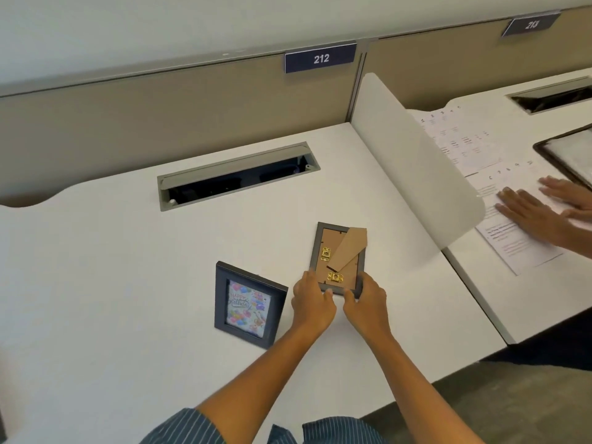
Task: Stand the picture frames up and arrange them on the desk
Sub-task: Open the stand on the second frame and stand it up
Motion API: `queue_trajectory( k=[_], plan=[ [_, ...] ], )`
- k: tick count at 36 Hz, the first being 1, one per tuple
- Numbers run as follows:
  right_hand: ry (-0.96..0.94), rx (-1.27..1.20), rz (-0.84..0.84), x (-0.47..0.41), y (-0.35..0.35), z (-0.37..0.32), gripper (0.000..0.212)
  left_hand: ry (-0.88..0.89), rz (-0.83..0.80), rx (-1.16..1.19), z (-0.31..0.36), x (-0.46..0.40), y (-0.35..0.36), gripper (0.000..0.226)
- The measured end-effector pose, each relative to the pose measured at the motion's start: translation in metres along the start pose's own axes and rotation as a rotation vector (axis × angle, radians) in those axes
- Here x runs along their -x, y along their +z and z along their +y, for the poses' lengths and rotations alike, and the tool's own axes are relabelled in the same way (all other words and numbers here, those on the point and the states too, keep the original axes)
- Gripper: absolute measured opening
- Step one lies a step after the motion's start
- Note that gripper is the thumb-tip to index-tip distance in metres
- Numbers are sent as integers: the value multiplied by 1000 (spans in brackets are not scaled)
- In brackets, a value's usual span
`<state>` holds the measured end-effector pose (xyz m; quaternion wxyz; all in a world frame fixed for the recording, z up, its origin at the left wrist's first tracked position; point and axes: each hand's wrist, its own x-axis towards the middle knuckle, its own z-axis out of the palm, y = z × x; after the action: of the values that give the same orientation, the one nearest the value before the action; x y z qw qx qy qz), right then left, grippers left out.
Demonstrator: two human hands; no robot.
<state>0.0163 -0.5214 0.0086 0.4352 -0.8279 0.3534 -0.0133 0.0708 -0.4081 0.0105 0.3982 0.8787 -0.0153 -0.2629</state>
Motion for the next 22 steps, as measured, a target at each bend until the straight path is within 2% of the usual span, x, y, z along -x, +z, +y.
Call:
queue_trajectory(
  k=[3, 7, 12, 14, 18, 22],
  plan=[
    [45, -48, 16, -4, 1, 1, 40, -3, 34, -15, 4, -3, -2, 59],
    [84, -136, 14, -7, -4, 4, 59, -16, 44, -69, 7, -4, -4, 68],
    [31, -110, 26, -6, -17, 7, 63, 15, 1, 17, 12, 2, -6, 86],
    [-25, -63, 56, -6, -22, 7, 60, 54, 5, 19, 14, 3, -6, 80],
    [-143, -14, 134, -9, -36, 6, 49, 99, 77, 63, 25, 3, -10, 53],
    [-268, 9, 208, -11, -50, 6, 42, 138, 109, 110, 36, 6, -14, 53]
  ],
)
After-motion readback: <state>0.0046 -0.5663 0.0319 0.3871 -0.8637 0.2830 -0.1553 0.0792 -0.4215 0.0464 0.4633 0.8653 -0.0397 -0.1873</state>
